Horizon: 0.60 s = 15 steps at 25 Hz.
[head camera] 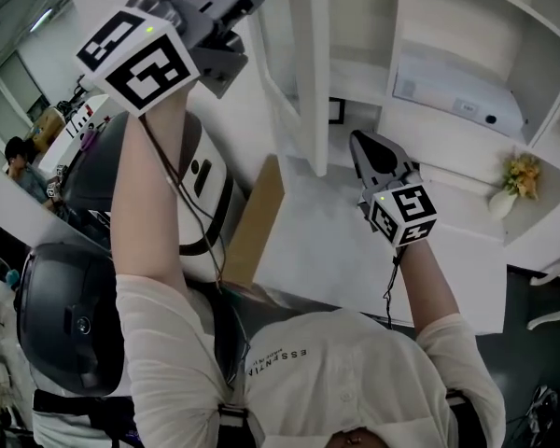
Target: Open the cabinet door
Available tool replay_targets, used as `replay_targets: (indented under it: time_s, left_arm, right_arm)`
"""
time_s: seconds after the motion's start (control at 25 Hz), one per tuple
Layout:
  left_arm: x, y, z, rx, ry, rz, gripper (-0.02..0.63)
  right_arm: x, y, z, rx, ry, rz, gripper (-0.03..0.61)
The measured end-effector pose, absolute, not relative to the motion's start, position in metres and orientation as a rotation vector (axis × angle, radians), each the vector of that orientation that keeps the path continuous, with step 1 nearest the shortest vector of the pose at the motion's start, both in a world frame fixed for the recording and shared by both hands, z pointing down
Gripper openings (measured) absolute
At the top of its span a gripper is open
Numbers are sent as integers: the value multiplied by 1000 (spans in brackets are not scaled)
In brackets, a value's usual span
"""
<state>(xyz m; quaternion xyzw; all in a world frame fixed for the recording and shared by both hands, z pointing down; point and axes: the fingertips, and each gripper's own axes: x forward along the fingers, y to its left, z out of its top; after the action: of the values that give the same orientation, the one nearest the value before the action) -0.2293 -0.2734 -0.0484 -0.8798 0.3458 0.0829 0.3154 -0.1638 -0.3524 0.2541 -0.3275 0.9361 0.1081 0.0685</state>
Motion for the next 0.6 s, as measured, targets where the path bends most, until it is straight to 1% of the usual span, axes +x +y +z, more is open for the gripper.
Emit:
replay_targets:
  time_s: [0.4, 0.6]
  left_arm:
    - [-299, -230, -52, -2371, 920, 309, 83]
    - [-308, -234, -49, -2402, 893, 318, 84]
  right_arm:
    - [-244, -323, 250, -783, 2862, 303, 15]
    - [-262, -324, 256, -707, 2885, 297, 15]
